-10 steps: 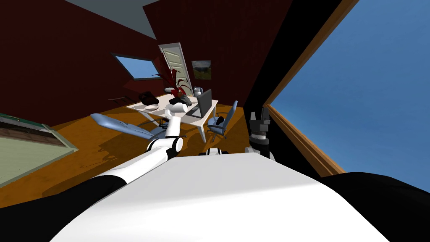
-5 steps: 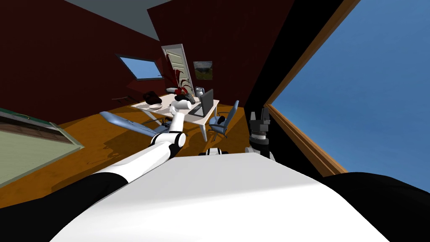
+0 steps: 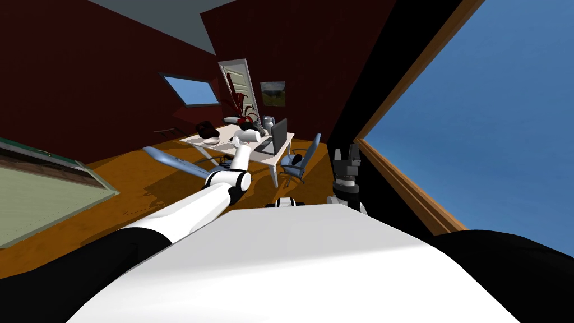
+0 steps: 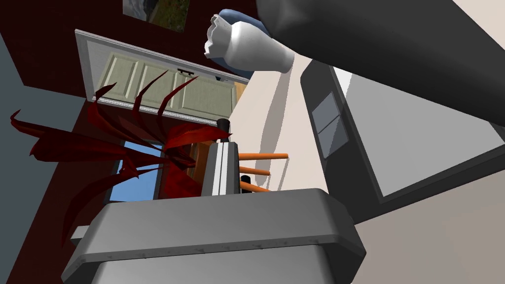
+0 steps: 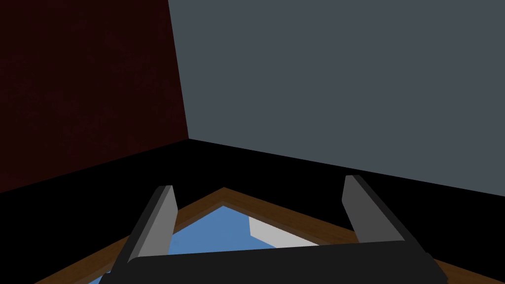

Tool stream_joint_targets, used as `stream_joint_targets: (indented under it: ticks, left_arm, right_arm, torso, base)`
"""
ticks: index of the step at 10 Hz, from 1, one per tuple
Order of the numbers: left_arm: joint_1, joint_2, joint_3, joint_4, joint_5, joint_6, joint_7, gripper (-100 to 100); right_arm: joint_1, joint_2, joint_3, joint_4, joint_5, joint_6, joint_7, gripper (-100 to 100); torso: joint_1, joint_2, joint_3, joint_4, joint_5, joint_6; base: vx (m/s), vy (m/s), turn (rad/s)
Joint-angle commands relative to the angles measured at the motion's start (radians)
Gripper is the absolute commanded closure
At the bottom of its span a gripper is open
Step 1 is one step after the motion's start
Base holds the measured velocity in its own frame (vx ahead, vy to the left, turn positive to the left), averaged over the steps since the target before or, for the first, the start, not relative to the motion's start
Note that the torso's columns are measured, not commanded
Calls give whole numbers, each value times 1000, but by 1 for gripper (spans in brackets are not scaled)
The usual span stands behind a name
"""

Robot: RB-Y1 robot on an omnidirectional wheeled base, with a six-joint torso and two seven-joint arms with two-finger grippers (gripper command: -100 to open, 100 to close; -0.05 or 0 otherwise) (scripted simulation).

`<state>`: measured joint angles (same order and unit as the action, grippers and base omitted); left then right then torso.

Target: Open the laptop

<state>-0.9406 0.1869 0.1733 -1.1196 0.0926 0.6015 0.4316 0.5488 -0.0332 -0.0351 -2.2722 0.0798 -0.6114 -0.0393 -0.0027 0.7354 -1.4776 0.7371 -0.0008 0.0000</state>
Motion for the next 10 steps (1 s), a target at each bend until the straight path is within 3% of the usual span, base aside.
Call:
stream_joint_targets:
  ticks: [1, 7, 10]
  left_arm:
    - [7, 9, -22, 8, -27, -25, -28, -100]
    - [30, 39, -96, 15, -121, -109, -122, -100]
    - [23, 36, -89, 15, -116, -96, -113, -100]
  right_arm:
    - [0, 0, 0, 0, 0, 0, 0, 0]
    - [0, 0, 0, 0, 0, 0, 0, 0]
    - [0, 0, 0, 0, 0, 0, 0, 0]
  torso:
    - [1, 1, 0, 0, 0, 0]
    - [4, 2, 1, 1, 1, 0]
    - [8, -4, -2, -1, 2, 0]
  base:
    - [-40, -79, -3]
    - [-61, -149, -2]
    - [40, -34, -14]
